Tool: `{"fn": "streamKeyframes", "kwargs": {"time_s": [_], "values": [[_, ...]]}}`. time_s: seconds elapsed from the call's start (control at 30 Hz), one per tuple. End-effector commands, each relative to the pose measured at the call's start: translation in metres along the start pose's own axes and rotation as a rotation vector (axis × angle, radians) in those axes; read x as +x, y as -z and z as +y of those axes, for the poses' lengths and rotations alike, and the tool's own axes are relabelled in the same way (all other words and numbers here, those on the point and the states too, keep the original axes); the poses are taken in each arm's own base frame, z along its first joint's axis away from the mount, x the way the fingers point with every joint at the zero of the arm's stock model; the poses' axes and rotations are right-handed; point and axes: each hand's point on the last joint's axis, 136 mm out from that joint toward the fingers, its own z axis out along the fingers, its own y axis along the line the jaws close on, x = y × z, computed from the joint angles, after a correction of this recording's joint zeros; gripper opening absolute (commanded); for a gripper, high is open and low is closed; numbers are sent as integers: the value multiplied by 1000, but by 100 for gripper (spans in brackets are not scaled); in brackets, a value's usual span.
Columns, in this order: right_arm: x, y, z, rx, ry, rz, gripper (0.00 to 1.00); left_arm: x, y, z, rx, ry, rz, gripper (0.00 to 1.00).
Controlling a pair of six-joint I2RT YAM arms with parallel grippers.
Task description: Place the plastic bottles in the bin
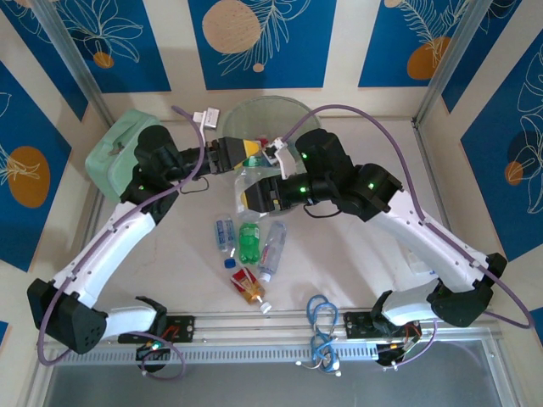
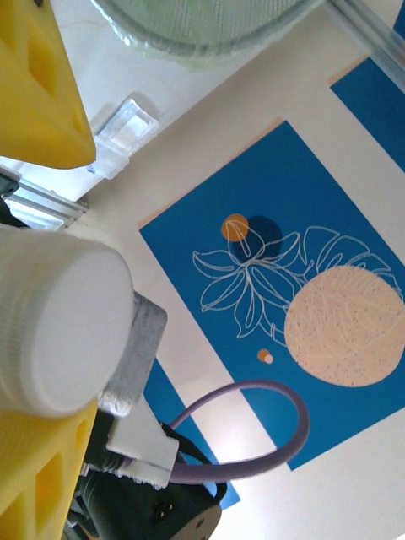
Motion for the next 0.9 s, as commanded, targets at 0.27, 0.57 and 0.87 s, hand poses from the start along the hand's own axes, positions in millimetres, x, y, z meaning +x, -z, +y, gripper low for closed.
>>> {"fn": "streamKeyframes", "kwargs": {"time_s": [0.27,0.57,0.87], "values": [[-16,16,10,-61,5,-51,60,-9,0,-21,68,-69,-48,46],[-24,26,7,-67,-13,-95,71,-24,4,-15,38,-37,-152,27],[-30,31,0,-40,-50,-156,99,-73,44,5,-39,136,-581,21]]}}
